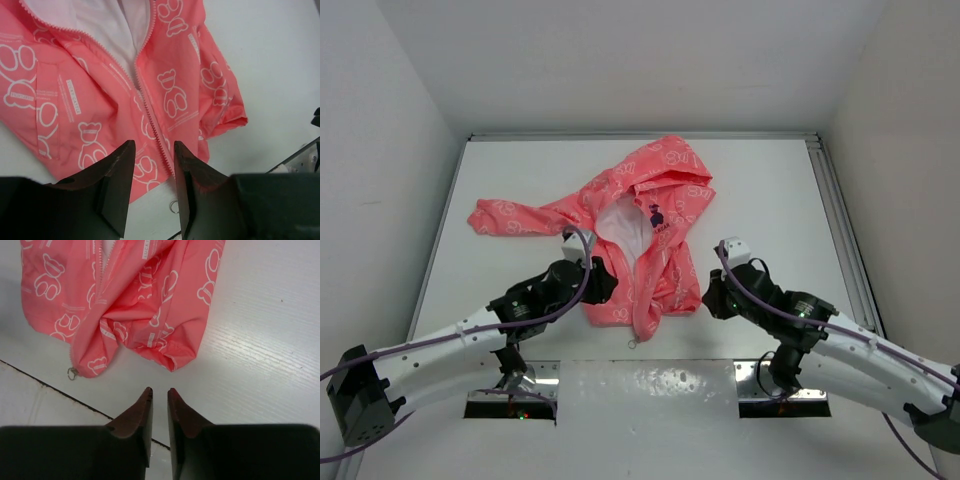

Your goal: Zip up the jacket

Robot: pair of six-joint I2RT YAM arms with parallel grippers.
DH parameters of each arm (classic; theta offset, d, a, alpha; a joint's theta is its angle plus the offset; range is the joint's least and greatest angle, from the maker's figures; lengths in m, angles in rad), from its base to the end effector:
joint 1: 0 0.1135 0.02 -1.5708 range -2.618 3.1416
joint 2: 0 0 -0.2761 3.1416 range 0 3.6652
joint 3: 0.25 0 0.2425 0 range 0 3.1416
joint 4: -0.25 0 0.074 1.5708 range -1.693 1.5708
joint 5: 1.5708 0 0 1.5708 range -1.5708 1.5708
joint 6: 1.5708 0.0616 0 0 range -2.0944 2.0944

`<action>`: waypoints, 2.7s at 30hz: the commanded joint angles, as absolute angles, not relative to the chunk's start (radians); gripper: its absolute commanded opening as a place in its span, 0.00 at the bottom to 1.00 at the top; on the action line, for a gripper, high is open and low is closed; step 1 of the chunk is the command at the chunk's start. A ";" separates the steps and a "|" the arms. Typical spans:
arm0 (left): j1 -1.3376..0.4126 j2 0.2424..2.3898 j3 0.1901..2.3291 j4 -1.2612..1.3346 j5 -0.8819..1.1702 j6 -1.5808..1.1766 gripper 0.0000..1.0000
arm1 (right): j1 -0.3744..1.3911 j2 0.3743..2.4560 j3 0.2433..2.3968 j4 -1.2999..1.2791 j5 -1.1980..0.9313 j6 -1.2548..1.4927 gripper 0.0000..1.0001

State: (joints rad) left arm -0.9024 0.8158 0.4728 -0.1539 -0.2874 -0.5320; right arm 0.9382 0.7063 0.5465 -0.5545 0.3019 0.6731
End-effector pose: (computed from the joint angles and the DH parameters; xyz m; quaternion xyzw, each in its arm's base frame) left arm 0.1310 -0.1377 0.2286 0.0846 0.8494 -0.2400 0.4624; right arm 0.1045 0.1116 0.2275 -0.0570 0.8997 0.2014 0.3830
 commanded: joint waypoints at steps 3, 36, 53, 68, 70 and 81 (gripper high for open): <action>-0.904 0.819 0.479 -0.253 -0.313 -0.564 0.32 | 0.942 0.680 0.555 -0.497 0.305 0.654 0.24; -1.178 1.180 0.557 -0.290 -0.520 -0.681 0.42 | 0.942 0.626 0.442 -0.468 0.219 0.696 0.24; -1.178 1.468 0.525 -0.114 -0.420 -0.669 0.42 | 0.942 0.615 0.431 -0.451 0.219 0.710 0.41; -1.178 1.175 0.462 -0.208 -0.614 -0.747 0.00 | 0.942 0.684 0.466 -0.382 0.158 0.724 0.22; -1.178 1.106 0.457 -0.230 -0.620 -0.753 0.00 | 0.940 0.728 0.471 -0.296 0.103 0.729 0.06; -1.174 0.651 0.255 -0.092 -0.620 -0.753 0.00 | 0.943 1.006 0.477 0.272 -0.087 1.044 0.61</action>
State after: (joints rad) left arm -1.1709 0.6945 0.2783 -0.1528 -0.6140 -0.7467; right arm 0.9386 0.9752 0.4503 0.0154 -0.0326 0.9077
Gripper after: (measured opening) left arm 0.006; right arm 0.571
